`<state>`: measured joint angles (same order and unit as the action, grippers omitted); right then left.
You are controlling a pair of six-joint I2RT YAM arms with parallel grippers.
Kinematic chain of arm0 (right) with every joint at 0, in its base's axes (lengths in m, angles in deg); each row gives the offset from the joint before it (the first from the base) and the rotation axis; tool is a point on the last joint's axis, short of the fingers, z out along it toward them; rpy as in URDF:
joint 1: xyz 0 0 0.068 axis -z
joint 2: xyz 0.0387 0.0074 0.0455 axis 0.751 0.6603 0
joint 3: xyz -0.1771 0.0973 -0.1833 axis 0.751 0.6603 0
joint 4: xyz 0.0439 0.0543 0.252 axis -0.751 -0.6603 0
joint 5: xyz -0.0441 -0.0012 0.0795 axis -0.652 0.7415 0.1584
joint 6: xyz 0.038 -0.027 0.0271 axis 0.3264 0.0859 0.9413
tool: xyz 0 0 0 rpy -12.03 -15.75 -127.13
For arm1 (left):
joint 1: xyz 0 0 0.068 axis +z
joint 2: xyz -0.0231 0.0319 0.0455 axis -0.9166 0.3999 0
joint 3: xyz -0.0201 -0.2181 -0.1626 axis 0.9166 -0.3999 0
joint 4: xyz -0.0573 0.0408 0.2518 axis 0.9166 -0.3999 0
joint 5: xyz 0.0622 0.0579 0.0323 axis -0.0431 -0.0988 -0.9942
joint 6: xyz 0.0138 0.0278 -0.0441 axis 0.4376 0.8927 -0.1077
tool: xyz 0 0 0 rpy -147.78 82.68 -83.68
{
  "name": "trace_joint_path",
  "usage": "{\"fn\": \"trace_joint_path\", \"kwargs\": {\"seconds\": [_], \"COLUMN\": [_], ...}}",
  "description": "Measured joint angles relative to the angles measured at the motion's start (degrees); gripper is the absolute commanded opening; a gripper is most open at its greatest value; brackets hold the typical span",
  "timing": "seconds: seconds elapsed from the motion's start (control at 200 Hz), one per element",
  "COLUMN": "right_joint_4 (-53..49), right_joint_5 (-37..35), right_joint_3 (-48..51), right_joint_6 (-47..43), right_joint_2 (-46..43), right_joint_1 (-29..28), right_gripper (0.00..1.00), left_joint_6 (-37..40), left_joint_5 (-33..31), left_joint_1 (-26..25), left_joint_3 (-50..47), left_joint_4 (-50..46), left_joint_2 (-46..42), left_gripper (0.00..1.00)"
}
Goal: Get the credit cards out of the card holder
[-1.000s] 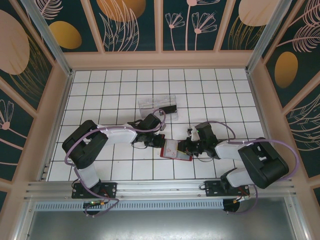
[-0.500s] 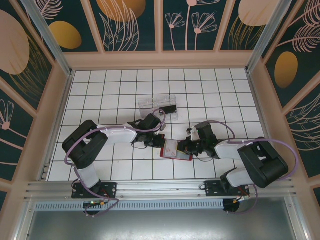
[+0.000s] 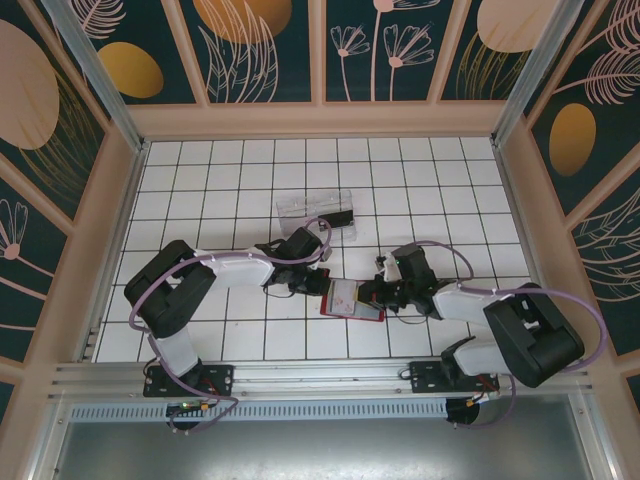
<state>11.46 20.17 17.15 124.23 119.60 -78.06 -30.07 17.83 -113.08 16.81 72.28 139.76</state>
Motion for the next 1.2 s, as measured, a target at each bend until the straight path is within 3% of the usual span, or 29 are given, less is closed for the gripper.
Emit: {"fn": "trace_joint_path", "kwargs": {"seconds": [0.726, 1.201], "right_joint_4": [-5.7, -6.0], "right_joint_5": [-2.4, -2.3], "right_joint_3": [0.3, 0.3], "right_joint_6": [-2.3, -2.3], "right_joint_2": [-1.6, -1.6], "right_joint_1": [1.3, 1.3], "right_gripper": [0.04, 0.05], "left_joint_6": [-1.7, -4.2], "left_joint_5": [0.3, 2.3], "left_joint_1": [-1.4, -4.8], "left_joint_3": [2.3, 5.6], "left_joint_4": [-5.0, -3.6], "left_joint_2": [-4.9, 0.0], "left_gripper": [0.0, 0.0]}}
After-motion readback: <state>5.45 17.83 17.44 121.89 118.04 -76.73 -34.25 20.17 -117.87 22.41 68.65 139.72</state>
